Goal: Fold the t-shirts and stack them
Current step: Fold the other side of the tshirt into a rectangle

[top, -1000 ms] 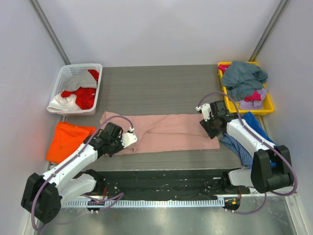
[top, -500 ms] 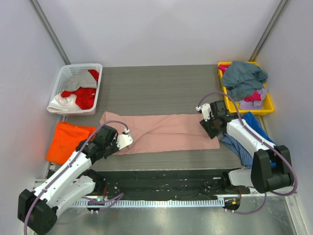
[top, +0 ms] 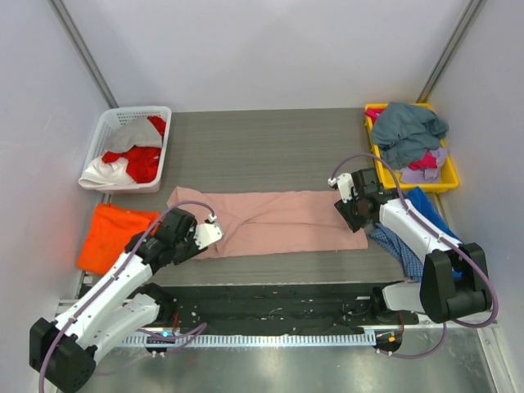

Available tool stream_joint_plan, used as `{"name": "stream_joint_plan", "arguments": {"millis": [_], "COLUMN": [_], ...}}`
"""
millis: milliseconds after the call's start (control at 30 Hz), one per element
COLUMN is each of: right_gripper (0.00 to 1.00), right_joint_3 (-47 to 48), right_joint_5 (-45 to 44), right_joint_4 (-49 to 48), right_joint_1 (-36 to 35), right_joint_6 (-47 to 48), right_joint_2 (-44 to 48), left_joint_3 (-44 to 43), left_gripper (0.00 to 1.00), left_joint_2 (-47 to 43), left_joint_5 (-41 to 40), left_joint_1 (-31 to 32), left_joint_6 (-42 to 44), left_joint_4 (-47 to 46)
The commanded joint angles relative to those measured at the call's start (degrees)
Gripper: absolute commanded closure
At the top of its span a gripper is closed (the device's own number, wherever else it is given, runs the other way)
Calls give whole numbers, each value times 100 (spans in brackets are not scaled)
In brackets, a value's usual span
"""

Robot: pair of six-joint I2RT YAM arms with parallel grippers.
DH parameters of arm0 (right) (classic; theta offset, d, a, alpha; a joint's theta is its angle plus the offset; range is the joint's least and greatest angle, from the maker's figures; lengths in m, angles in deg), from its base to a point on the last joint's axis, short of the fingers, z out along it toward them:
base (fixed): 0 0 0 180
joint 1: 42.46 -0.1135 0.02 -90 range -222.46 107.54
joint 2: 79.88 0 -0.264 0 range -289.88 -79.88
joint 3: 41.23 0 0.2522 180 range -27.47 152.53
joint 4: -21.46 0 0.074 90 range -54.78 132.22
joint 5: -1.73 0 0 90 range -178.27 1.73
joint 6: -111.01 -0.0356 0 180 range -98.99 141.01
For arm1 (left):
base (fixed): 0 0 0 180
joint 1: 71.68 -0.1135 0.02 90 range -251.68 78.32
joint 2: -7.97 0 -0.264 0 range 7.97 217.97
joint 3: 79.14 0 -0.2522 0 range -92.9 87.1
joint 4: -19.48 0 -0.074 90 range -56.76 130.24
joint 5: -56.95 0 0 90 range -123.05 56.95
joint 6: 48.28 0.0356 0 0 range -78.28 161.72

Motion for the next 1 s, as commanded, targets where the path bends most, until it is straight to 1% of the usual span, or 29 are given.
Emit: {"name": "stream_joint_plan", "arguments": {"millis": [0, 67, 167, 233, 433, 600, 967], "right_gripper": [51, 52, 51, 52, 51, 51, 51], "right_joint_3": [40, 58, 58, 49, 23, 32, 23], "right_joint_5": [55, 64, 55, 20, 11, 20, -6], "right_joint_4": [-72, -72, -72, -64, -63, -55, -28], "right_joint_1": [-19, -28, -19, -27, -28, -27, -28], "right_joint_6": [-79, -87, -79, -87, -79, -87, -61], "right_joint_2": [102, 85, 85, 102, 120, 111, 155], "left_joint_3": [-442, -530, -662, -776, -935, -926, -935], "left_gripper": [52, 50, 48, 48, 48, 48, 51], "left_joint_2": [-34, 159, 563, 896, 1442, 1697, 2128], "left_joint_5": [411, 543, 955, 1264, 2063, 2302, 2407], "left_joint_1": [-36, -28, -36, -27, -28, -36, -36], "left_joint_6": [-101, -163, -224, -259, -251, -268, -233], "left_joint_4": [-375, -629, -885, -947, -1105, -1334, -1509]}}
